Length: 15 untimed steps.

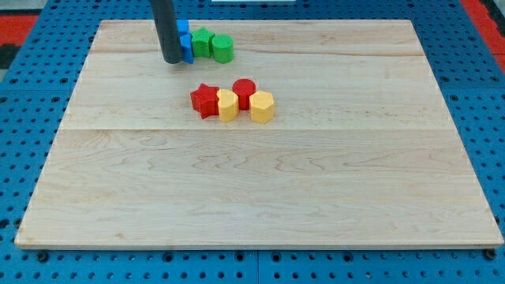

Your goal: Move the yellow heart parallel left to the blue triangle

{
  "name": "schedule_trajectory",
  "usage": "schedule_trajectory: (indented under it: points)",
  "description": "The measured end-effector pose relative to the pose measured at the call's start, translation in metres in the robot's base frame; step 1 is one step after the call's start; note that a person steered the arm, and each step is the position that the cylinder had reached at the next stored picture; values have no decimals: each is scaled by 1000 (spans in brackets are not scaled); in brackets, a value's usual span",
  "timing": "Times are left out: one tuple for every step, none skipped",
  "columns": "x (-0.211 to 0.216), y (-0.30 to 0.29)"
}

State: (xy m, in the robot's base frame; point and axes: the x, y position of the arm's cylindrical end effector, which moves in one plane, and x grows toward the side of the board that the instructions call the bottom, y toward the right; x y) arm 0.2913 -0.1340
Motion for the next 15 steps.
schedule_trajectory:
  points:
    - [-3, 0]
    - [-3, -2]
    - [19, -5]
    - [36, 36]
    - [36, 89]
    - [36, 118]
    - [36, 128]
    - [36, 129]
    - [36, 134]
    - [36, 134]
    - [45, 117]
    - [51, 74]
    - [98, 90]
    - [140, 135]
    - [183, 177]
